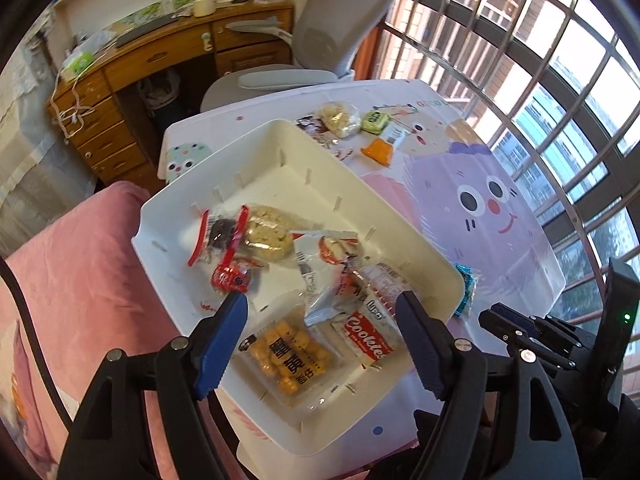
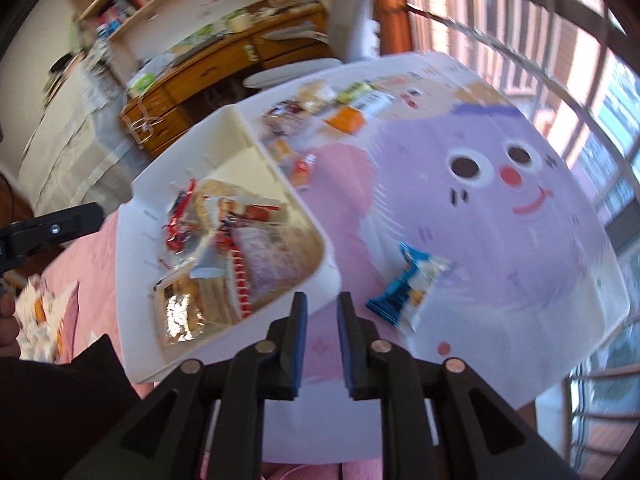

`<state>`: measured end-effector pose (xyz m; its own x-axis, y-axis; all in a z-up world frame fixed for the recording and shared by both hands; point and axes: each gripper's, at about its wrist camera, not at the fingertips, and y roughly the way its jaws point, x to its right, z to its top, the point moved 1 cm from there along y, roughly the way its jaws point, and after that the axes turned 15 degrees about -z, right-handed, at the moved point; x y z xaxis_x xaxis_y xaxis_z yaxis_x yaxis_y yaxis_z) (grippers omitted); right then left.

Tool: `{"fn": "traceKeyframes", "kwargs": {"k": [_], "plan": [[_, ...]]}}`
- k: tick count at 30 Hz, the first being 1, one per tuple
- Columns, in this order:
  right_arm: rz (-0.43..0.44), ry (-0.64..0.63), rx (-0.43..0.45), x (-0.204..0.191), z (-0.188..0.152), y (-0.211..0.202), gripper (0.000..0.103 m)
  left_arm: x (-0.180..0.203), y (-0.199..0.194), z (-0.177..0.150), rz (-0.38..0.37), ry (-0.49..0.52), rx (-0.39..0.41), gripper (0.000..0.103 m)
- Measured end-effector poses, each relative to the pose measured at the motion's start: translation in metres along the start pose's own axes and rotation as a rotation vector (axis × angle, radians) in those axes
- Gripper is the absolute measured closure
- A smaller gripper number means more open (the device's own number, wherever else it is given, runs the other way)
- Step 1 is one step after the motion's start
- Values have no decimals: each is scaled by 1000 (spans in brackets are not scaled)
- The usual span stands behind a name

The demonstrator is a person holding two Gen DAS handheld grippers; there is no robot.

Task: Organize snacks

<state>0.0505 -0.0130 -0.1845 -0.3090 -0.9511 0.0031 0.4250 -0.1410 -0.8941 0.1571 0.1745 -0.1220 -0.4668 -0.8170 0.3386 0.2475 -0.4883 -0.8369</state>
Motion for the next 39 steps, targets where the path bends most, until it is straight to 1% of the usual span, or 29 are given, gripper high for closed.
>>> {"fn": "traceKeyframes", "kwargs": {"k": [3,5,8,11,18,21,25,28,31,33,36,39], "plan": [[6,65,-41,15,-4,7,74,9,5,12,7,39,-27,27],[-2,92,-63,23,-6,13,70,13,9,19,10,51,-54,27],[-31,107,-100,32,-8,24,69,19,21,32,12,56,-100,27],[-44,116,-130,39,-10,34,65,27,35,47,18,74,-138,27],[-57,103,-156,49,-8,61,58,46,77,88,36,124,-223,26],[-25,119,-136,55,-7,72,55,51,95,106,34,142,-241,26],[-34,112,-107,59,-5,81,52,58,126,131,34,158,-270,26],[-32,131,-83,64,0,86,51,64,148,148,31,174,-286,26],[-44,118,-76,67,5,93,50,69,169,161,28,181,-301,26],[-38,112,-83,68,8,98,50,72,182,167,22,188,-312,26],[-43,59,-70,62,12,101,50,74,203,175,23,192,-320,26],[-43,-39,-43,52,13,103,50,72,221,182,27,188,-326,26]]}}
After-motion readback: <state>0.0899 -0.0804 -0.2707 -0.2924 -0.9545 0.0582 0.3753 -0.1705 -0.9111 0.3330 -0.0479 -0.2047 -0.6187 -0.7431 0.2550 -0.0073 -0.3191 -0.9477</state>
